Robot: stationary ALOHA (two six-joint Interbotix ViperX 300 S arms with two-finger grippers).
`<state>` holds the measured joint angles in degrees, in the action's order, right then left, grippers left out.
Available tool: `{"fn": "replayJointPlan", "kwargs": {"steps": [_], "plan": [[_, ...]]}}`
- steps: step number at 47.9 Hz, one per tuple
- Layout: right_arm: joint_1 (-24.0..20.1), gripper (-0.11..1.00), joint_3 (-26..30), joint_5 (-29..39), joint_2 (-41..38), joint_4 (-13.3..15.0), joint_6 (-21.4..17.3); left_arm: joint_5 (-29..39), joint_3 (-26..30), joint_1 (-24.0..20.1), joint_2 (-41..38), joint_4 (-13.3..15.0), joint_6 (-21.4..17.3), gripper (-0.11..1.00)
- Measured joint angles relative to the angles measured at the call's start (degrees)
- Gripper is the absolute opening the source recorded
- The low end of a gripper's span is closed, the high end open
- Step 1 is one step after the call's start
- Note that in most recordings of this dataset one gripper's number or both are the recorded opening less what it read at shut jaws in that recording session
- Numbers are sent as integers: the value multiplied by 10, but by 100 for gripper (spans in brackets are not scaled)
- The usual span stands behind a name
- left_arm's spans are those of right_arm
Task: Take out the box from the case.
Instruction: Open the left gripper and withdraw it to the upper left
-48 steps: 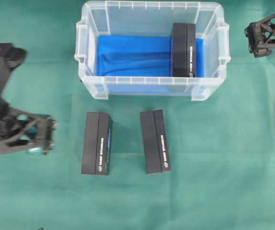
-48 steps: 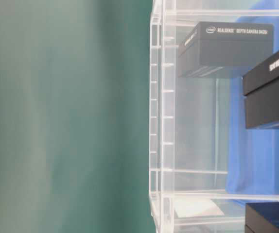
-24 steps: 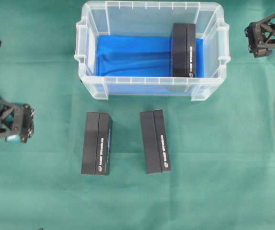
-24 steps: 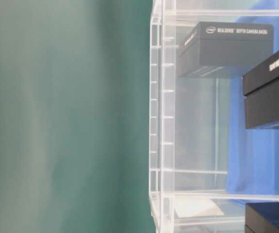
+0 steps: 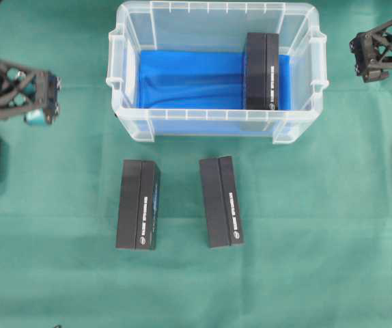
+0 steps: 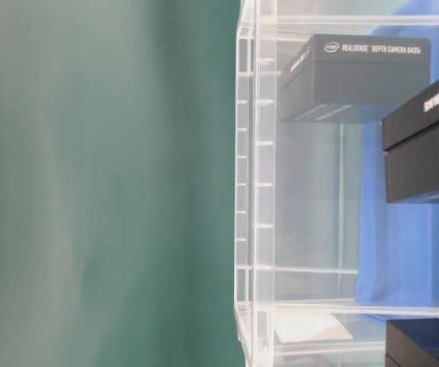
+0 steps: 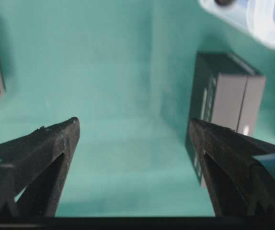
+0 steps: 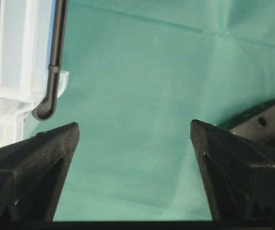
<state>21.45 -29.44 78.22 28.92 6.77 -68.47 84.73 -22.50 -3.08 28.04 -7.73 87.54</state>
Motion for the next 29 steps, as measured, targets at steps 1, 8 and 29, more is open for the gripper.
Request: {"fn": "replayJointPlan", "kwargs": {"steps": [1,8,29], "plan": [[0,92,0,1,0,1,0,0,0,-10,-1,0,-12,100],[0,92,0,3,0,0,-2,-4,0,-77,-2,1,-79,100],[0,92,0,4,0,-1,-5,-32,0,-214,-25,25,-230,100]]}}
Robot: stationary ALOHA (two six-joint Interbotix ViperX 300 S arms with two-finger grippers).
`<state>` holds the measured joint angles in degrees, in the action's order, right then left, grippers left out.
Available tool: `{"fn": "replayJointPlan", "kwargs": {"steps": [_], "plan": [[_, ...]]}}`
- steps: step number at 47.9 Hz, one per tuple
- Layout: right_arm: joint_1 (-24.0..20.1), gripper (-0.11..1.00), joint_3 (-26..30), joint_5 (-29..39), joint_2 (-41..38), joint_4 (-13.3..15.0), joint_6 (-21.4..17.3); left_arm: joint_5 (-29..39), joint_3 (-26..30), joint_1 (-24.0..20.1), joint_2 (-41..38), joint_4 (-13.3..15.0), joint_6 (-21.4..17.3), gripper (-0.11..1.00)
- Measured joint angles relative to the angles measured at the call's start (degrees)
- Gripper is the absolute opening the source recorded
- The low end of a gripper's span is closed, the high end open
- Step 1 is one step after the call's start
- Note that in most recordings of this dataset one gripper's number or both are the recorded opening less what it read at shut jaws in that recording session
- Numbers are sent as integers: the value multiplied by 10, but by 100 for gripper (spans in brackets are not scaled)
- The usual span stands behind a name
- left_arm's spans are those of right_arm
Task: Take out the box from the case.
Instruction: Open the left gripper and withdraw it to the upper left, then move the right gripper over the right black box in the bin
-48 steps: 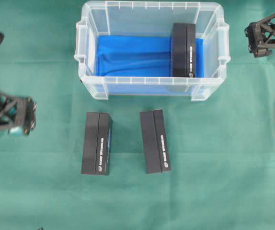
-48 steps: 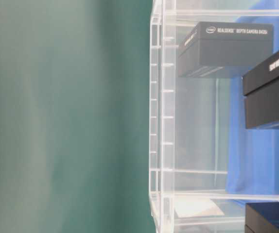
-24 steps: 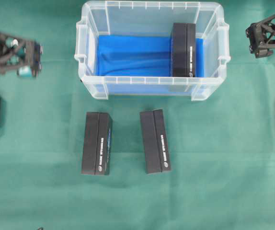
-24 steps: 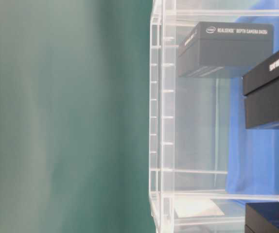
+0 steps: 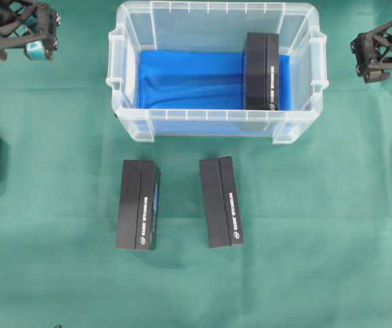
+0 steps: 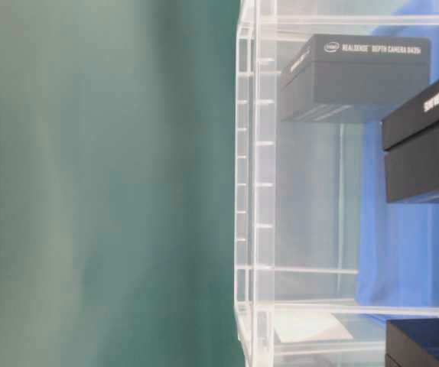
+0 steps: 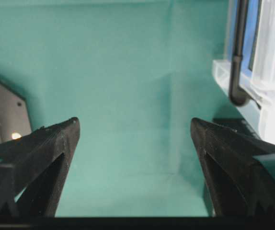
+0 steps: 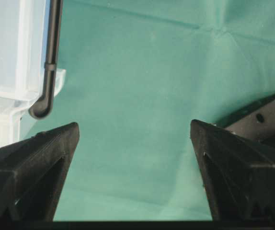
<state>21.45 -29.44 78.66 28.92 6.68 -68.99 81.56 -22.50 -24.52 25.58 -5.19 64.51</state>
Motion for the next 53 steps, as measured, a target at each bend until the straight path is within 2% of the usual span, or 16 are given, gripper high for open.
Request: {"fn": "replayJointPlan", "kwargs": {"steps": [22,53], "plan": [[-1,92,0,0,0,0,-4,-12,0,-10,-5,18,-11,100],[0,92,7,-1,-10,2,-8,-13,0,-10,-4,21,-9,100]]}}
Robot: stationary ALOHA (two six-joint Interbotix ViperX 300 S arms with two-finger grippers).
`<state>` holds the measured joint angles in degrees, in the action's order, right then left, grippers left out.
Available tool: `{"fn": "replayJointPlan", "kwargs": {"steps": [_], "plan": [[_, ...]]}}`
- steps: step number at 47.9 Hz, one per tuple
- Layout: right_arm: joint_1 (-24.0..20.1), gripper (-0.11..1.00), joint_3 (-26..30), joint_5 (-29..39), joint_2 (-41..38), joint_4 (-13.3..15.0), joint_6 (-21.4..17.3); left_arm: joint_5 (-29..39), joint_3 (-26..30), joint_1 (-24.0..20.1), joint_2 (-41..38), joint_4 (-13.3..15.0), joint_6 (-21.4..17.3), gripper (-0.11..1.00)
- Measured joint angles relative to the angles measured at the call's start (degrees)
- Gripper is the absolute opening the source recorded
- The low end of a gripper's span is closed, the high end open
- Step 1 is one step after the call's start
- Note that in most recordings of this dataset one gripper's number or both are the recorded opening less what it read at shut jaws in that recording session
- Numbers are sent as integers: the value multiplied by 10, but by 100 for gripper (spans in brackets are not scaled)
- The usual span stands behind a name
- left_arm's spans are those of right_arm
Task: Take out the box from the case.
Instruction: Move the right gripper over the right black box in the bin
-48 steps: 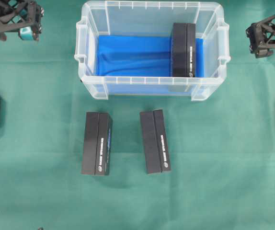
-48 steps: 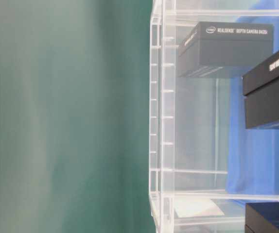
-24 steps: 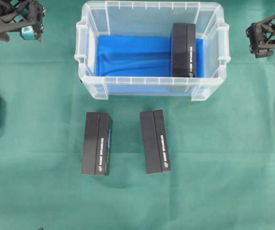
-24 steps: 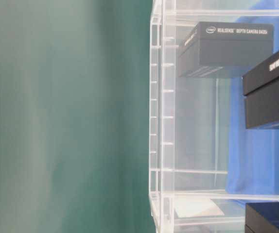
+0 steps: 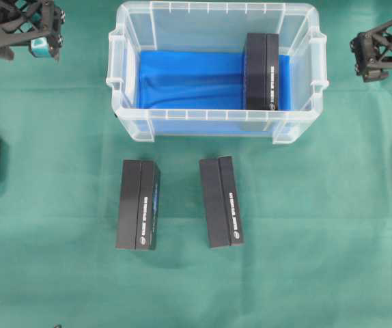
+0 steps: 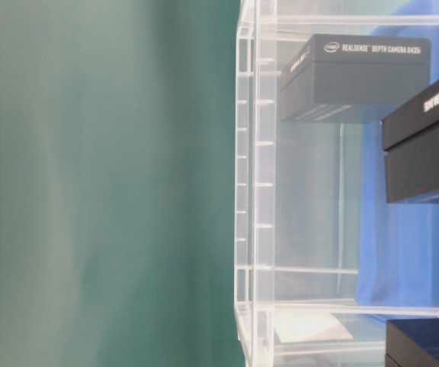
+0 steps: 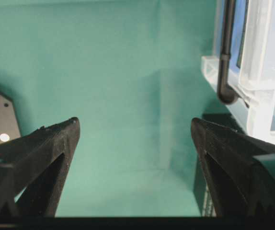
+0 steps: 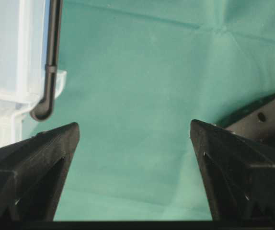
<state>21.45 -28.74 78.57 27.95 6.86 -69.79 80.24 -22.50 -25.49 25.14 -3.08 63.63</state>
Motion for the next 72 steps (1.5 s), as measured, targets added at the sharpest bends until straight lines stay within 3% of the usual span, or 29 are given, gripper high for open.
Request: {"fn": "replayJointPlan", "kwargs": {"steps": [19,43,72], "plan": [[-22,91,98,-47,-117,-8,-4,0,0,2,-1,1,0,100],[-62,91,212,-90,-258,-8,-60,-19,0,3,-1,1,-5,100],[-63,91,227,-76,-269,0,-79,-22,0,6,0,1,-20,100]]}}
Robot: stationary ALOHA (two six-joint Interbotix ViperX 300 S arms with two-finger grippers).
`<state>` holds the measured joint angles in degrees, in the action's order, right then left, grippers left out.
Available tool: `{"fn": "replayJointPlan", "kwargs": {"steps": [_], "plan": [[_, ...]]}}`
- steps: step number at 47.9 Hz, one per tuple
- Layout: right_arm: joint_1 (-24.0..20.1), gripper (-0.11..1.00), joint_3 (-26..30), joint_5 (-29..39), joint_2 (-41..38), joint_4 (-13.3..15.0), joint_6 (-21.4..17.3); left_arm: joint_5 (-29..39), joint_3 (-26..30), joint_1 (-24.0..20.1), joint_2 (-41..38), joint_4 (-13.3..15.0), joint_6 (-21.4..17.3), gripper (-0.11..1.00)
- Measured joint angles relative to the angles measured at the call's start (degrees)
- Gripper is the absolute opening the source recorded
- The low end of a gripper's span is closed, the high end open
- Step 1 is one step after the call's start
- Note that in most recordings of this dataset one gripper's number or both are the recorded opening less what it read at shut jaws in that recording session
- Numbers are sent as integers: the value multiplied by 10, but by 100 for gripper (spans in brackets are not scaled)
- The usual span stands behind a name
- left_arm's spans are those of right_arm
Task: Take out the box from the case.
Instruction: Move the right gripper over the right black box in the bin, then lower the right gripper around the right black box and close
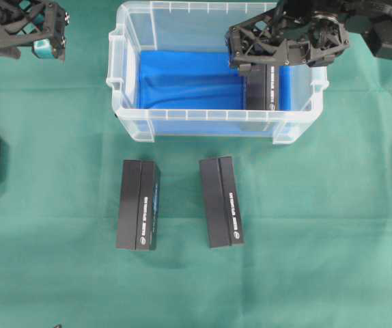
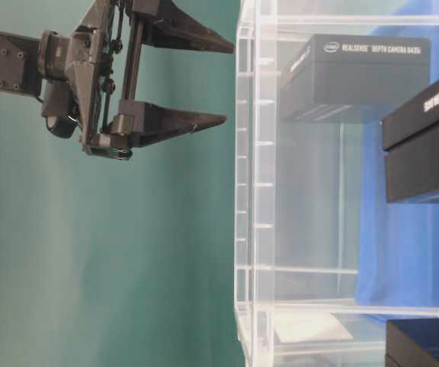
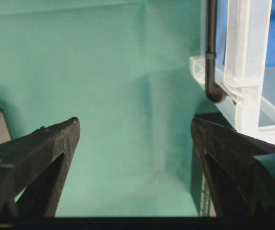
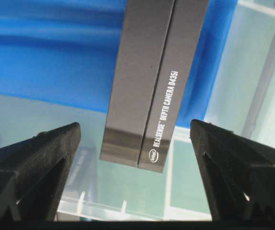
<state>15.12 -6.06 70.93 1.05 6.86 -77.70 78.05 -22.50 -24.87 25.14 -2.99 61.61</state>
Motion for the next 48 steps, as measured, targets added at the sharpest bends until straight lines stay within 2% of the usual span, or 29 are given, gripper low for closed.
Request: {"fn": "replayJointPlan", "kwargs": {"steps": [48], "plan": [[1,91,1,0,-5,0,0,0,-5,0,0,0,-2,100]]}}
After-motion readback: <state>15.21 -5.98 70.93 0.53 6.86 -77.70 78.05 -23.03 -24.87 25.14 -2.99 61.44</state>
